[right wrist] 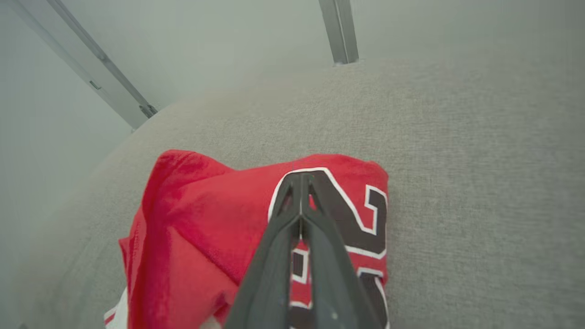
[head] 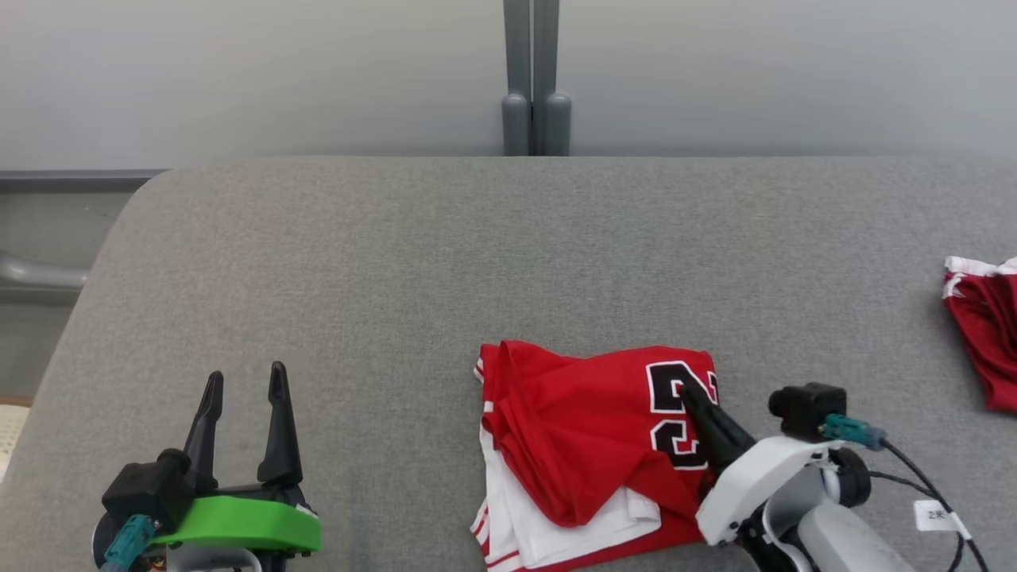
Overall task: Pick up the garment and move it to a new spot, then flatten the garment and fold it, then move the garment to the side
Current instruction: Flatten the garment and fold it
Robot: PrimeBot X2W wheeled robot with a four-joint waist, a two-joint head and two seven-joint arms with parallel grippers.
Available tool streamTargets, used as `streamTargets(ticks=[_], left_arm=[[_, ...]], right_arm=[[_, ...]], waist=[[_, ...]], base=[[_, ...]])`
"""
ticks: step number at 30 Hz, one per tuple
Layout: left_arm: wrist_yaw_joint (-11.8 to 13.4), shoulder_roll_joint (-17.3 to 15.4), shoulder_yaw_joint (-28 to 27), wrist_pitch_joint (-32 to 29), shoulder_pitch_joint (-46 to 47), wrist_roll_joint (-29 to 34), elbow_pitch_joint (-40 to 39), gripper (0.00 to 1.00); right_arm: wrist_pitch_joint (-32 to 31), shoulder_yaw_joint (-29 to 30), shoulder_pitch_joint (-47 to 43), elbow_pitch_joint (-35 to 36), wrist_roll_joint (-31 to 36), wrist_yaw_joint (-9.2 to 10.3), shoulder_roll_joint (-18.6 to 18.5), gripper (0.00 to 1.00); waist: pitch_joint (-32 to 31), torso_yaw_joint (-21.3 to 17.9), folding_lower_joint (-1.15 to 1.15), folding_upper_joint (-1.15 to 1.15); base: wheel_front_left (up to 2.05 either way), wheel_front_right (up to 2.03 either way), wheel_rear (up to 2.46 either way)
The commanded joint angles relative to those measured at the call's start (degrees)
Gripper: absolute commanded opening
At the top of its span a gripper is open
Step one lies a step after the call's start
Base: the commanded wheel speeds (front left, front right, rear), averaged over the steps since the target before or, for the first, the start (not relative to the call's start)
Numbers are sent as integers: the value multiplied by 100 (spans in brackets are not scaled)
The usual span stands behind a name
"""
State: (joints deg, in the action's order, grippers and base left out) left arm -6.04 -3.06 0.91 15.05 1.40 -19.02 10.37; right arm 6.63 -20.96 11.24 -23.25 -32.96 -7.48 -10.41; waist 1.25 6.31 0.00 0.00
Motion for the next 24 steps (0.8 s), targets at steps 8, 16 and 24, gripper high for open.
streamTargets(ticks=[8, 16, 24], left_arm=[[-40, 5, 48, 15, 174, -18, 54, 100], [-44, 12, 74, 15, 236, -70, 97, 100], [-7, 13, 12, 15, 203, -3, 43, 100]], right_arm=[[-386, -1233, 101, -502, -518, -3, 266, 0], [-350, -2475, 171, -502, -1312, -3, 529, 0], [422, -3196, 693, 5, -2131, -3, 346, 0]], waist=[[152, 485, 0, 0], [176, 590, 0, 0], [151, 496, 0, 0]], base=[[0, 0, 0], [0, 0, 0], [0, 0, 0]])
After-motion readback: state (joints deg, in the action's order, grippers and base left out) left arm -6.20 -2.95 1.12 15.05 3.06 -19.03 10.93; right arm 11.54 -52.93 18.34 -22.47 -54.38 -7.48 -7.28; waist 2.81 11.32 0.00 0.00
